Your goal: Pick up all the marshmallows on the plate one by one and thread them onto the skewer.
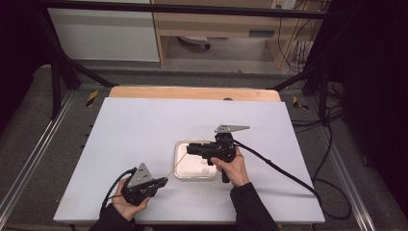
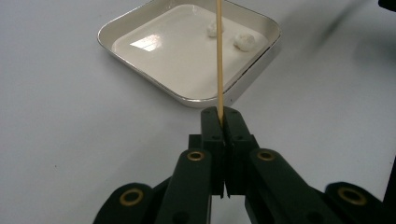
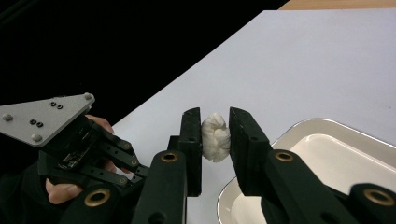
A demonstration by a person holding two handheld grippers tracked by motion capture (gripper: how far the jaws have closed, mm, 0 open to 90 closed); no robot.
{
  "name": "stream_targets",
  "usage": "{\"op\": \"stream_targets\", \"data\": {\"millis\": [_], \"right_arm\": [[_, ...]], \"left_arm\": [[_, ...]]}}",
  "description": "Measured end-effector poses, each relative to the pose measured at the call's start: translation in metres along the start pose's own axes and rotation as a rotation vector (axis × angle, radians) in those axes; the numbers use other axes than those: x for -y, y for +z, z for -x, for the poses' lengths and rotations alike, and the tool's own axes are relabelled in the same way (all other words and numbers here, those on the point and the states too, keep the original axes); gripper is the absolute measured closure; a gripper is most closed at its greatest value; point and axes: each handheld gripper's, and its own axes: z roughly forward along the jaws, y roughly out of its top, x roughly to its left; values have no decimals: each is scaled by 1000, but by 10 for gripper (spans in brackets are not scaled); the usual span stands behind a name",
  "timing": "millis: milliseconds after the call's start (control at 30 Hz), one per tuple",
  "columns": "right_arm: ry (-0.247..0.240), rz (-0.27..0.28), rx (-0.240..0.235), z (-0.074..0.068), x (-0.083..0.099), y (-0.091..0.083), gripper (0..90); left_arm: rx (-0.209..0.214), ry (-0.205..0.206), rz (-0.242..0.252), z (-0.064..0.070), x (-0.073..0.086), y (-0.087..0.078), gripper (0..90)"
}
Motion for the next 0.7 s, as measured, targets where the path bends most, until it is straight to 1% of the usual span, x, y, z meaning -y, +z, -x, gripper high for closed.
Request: {"op": "stream_targets", "data": {"millis": [133, 267, 367, 467, 700], "right_arm": [[5, -1, -10, 0, 1, 1, 769], [6, -8, -21, 0, 3, 2, 778], [3, -11, -33, -1, 4, 3, 786], [2, -15, -34, -1, 5, 4, 792], [3, -8, -48, -2, 9, 7, 803]], "left_arm": [[-6, 5, 6, 0, 0, 0, 888], [0, 18, 1, 1, 0, 1, 888], [-3, 24, -5, 2, 0, 2, 888], [-8, 31, -10, 2, 0, 2, 889], [-18, 31, -17, 2, 0, 3, 889]]}}
